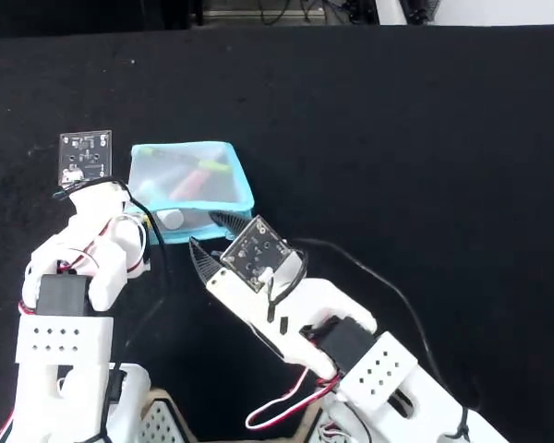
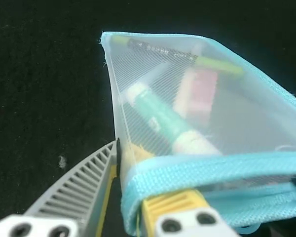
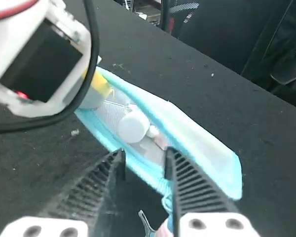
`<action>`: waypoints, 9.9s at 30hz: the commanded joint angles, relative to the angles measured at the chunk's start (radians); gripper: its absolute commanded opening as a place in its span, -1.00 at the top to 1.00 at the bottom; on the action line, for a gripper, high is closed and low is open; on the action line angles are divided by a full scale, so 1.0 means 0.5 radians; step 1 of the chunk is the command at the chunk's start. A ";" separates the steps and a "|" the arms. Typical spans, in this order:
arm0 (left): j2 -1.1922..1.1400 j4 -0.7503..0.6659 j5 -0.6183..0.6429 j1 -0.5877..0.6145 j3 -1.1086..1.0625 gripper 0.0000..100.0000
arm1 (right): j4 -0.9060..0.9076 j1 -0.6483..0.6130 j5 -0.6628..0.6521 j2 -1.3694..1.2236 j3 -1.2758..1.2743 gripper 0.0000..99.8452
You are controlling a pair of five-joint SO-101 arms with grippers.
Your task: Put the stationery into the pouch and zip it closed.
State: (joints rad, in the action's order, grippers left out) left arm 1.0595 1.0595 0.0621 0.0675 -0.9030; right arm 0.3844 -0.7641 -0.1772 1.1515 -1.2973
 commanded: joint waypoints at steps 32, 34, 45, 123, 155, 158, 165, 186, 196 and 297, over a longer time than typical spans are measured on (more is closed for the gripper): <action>0.012 -0.040 -0.012 0.216 0.054 0.94 | 0.528 0.285 -0.018 0.038 0.130 0.43; 0.012 -0.040 -0.012 0.216 0.054 0.94 | 0.712 0.273 -0.018 0.087 0.210 0.43; 0.012 -0.040 -0.012 0.204 0.051 0.94 | 0.623 -0.138 -0.006 0.302 -0.008 0.43; 0.012 -0.040 -0.012 0.207 0.048 0.94 | 0.608 -0.080 -0.101 1.017 -0.336 0.58; 0.012 -0.040 -0.012 0.201 0.057 0.94 | 0.080 -0.049 -0.074 1.017 -0.674 0.69; 0.012 -0.040 -0.012 0.201 0.057 0.94 | -0.031 -0.049 0.043 1.017 -0.732 0.69; 0.012 -0.040 -0.012 0.201 0.057 0.94 | -0.098 -0.049 0.080 1.020 -0.750 0.73; 0.012 -0.089 -0.012 0.201 0.100 0.94 | 0.512 0.341 0.064 1.014 -0.020 0.98; -0.006 0.083 -0.021 0.198 0.400 0.93 | 0.522 0.341 -0.184 0.170 0.532 0.98; 0.009 0.147 -0.015 0.198 0.391 0.94 | 0.752 0.494 0.046 0.557 0.471 0.98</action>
State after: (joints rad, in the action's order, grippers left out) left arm 1.0549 1.1393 0.0637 0.1626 -0.7434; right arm 0.7480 -0.5447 -0.1450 1.4078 -1.1653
